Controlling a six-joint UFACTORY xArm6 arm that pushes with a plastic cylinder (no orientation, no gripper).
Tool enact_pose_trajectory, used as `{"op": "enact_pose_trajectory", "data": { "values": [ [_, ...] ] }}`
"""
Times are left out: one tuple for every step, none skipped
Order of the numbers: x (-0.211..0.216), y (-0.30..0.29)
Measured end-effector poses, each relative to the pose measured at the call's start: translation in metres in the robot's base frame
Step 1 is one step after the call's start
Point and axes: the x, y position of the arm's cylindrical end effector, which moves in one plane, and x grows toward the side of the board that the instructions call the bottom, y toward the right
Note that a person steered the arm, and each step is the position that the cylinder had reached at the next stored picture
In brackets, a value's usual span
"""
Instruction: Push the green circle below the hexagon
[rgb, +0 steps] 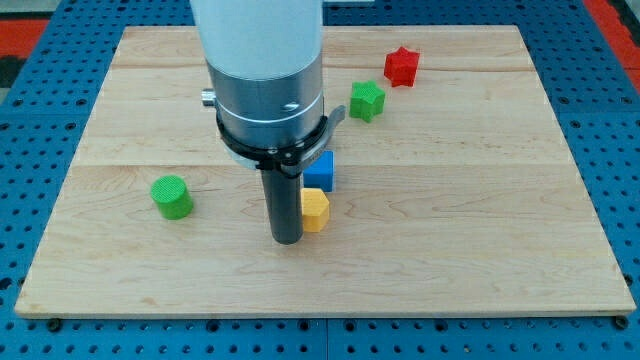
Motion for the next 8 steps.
{"op": "enact_pose_trajectory", "data": {
  "values": [
    [0.0, 0.003],
    [0.0, 0.002],
    [-0.003, -0.024],
    [-0.016, -0.054],
    [-0.03, -0.062],
    [-0.046, -0.062],
    [-0.067, -0.065],
    [-0.086, -0.098]
  ]
}}
